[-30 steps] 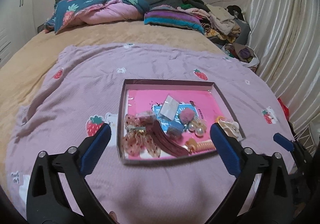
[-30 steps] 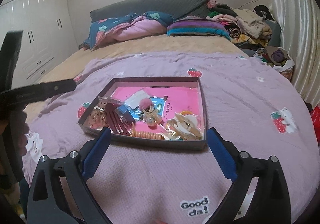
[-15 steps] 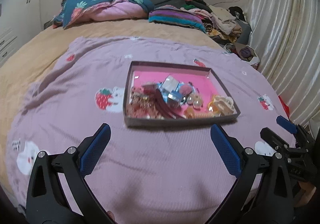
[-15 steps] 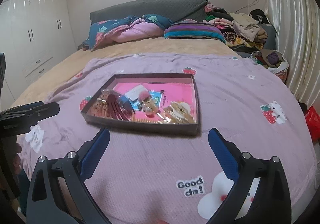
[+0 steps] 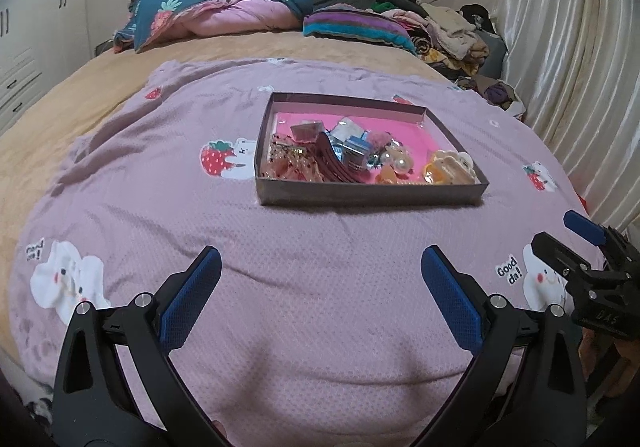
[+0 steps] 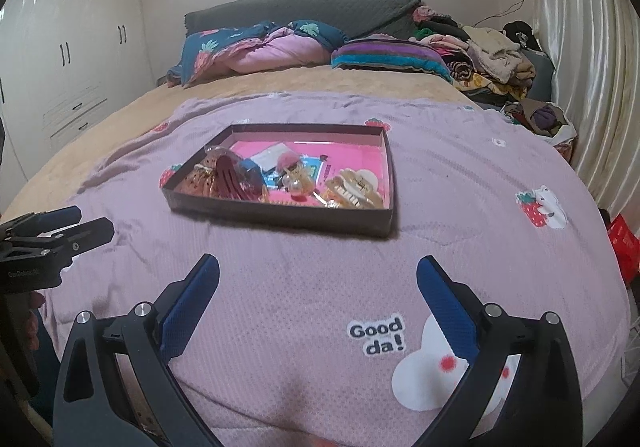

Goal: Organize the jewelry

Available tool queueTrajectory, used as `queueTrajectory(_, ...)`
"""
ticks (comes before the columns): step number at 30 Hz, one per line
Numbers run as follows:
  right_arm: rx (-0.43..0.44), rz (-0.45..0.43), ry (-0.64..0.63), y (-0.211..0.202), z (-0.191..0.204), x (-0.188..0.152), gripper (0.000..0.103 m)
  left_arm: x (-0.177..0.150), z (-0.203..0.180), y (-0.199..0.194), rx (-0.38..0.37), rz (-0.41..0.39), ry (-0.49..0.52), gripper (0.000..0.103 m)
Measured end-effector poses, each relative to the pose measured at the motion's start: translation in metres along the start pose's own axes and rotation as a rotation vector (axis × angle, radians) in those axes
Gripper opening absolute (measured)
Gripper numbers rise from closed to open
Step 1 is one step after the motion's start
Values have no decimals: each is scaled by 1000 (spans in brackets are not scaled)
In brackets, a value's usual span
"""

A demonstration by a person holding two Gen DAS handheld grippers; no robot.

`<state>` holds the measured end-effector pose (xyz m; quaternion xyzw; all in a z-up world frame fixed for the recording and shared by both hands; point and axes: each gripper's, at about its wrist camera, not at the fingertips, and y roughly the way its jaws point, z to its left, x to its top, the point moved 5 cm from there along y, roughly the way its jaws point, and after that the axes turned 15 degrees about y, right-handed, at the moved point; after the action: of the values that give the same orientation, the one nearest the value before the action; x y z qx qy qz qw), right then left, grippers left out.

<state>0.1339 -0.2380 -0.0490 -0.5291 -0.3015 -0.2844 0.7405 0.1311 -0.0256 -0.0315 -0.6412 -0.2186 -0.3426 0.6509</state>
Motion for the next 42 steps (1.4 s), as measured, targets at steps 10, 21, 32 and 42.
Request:
queueTrajectory(10, 12, 32, 1, 1, 3, -18, 99, -9, -5, -1, -6, 4, 5, 93)
queueTrajectory(21, 16, 39, 15, -1, 1, -16, 99, -12, -6, 0, -1, 22, -6, 94)
queueTrajectory(32, 11, 39, 19, 0, -1, -18, 99, -13, -4, -2, -1, 35, -17, 94)
queueTrajectory(42, 5, 38, 20, 0, -4, -19, 99, -13, -4, -2, 2, 34, -16, 94)
